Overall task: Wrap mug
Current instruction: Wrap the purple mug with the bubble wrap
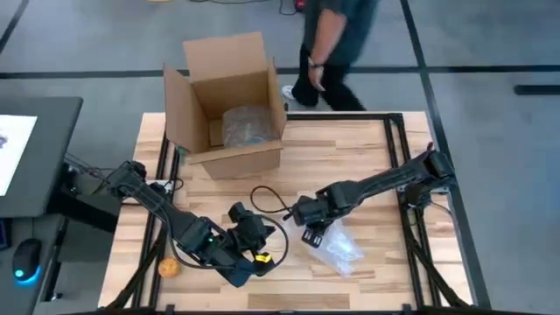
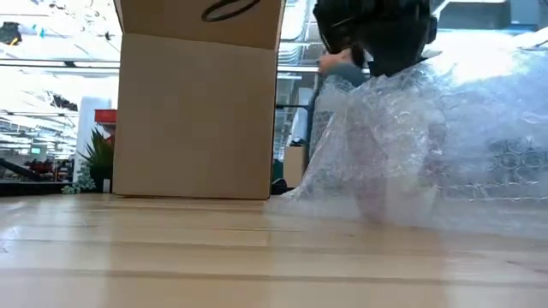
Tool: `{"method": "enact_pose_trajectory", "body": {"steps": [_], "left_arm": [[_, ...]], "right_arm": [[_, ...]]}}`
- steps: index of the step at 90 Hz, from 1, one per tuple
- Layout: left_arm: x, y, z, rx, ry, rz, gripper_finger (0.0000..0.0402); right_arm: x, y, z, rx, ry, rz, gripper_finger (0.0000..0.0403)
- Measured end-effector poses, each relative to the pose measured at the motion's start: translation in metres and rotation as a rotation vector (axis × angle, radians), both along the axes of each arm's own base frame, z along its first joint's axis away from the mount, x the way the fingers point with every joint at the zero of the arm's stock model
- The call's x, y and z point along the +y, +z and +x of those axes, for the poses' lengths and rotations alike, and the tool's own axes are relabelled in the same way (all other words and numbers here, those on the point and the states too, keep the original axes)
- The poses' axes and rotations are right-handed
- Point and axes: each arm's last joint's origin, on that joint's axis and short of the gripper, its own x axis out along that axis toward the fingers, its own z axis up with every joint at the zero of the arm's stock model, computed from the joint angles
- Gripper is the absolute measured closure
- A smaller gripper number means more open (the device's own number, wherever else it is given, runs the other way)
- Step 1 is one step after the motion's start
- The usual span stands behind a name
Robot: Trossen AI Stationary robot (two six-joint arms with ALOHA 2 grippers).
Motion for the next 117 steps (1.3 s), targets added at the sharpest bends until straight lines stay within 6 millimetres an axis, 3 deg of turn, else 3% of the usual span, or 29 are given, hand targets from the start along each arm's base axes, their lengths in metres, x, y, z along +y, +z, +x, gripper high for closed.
{"method": "enact_pose_trajectory", "body": {"steps": [21, 32, 40, 56, 69, 90, 107, 117], "left_arm": [[0.001, 0.002, 0.004, -0.032, 0.003, -0.026, 0.0402], [0.012, 0.002, 0.013, -0.009, 0.001, -0.084, 0.0402], [0.024, -0.002, 0.024, -0.004, -0.003, -0.090, 0.0402], [0.045, 0.003, 0.050, -0.041, -0.116, -0.071, 0.0402], [0.058, -0.007, 0.075, -0.036, -0.223, -0.072, 0.0402], [0.061, -0.055, 0.104, 0.110, -0.311, -0.130, 0.0401], [0.068, -0.063, 0.121, 0.043, -0.302, -0.156, 0.0402], [0.077, -0.081, 0.135, 0.066, -0.325, -0.184, 0.0402]], "right_arm": [[-0.003, 0.056, -0.039, -0.095, -0.027, 0.068, 0.0226], [0.012, 0.082, -0.070, -0.166, -0.018, 0.098, 0.0221], [0.029, 0.086, -0.096, -0.173, -0.054, 0.084, 0.0222], [0.063, 0.055, -0.145, -0.110, -0.197, 0.093, 0.0212], [0.085, 0.019, -0.164, -0.046, -0.225, 0.117, 0.0180], [0.105, -0.014, -0.177, -0.037, -0.265, 0.119, 0.0133], [0.115, -0.038, -0.175, -0.097, -0.226, -0.010, 0.0132], [0.122, -0.055, -0.167, -0.121, -0.177, -0.091, 0.0132]]}}
